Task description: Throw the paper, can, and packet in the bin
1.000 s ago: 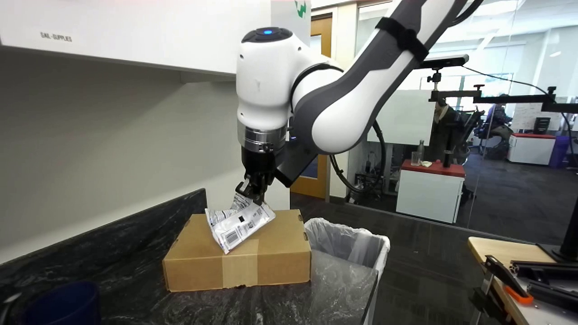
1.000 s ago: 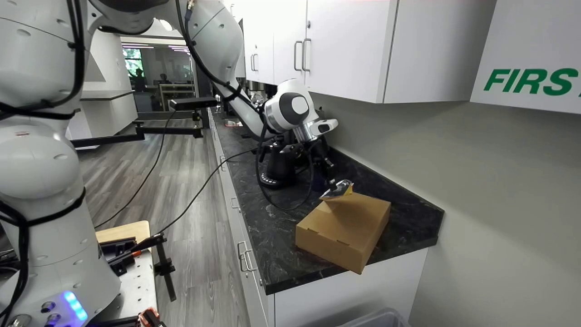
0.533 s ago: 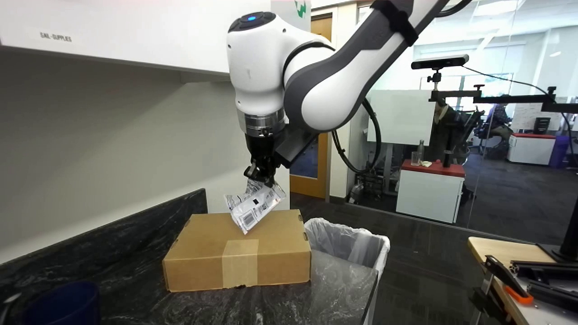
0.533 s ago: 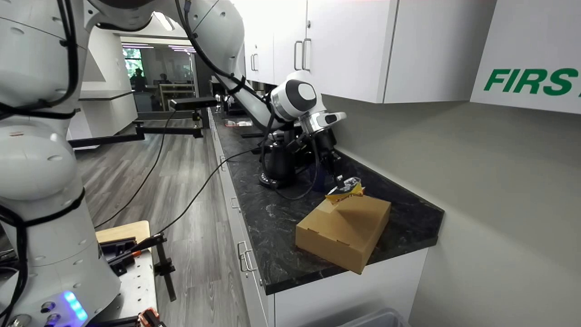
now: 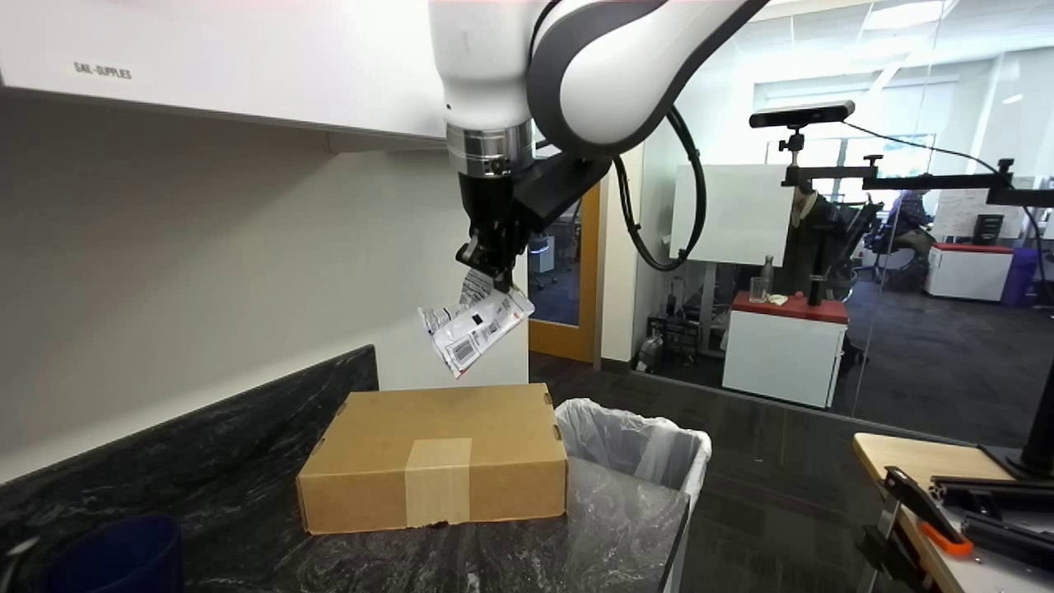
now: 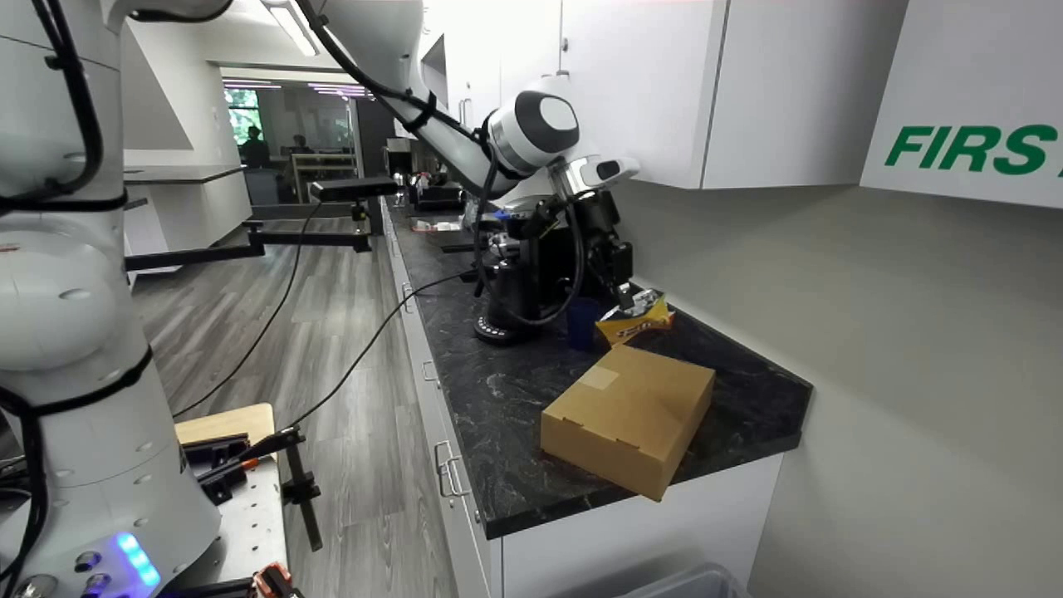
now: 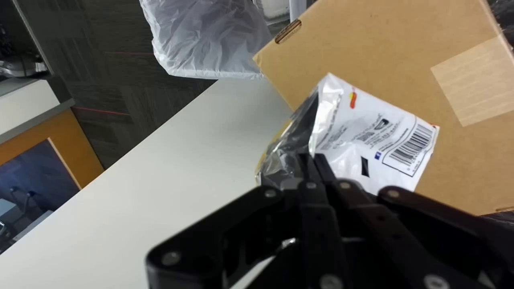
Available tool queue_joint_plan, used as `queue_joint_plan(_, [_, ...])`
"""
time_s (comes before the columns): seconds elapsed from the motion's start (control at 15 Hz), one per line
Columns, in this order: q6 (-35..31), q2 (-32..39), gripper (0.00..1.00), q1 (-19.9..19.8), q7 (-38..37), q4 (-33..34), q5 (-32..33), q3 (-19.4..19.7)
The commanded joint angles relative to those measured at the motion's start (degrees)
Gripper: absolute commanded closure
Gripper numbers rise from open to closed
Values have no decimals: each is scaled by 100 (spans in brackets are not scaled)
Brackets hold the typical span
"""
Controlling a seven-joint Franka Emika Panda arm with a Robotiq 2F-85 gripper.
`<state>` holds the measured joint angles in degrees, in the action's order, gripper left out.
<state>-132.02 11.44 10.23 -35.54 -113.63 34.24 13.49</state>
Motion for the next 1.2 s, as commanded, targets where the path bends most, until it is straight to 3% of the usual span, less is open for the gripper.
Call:
queue_joint_plan(0.0, [215, -262, 99, -314, 248, -215, -174, -457])
queue_joint_plan(0.53, [611, -421, 99, -511, 79, -361, -44, -624])
queue_joint_plan(0.8, [868, -443, 99, -543, -328, -308, 352, -571])
queue_joint_plan(1.13, [1080, -595, 99, -825, -333, -161, 192, -535])
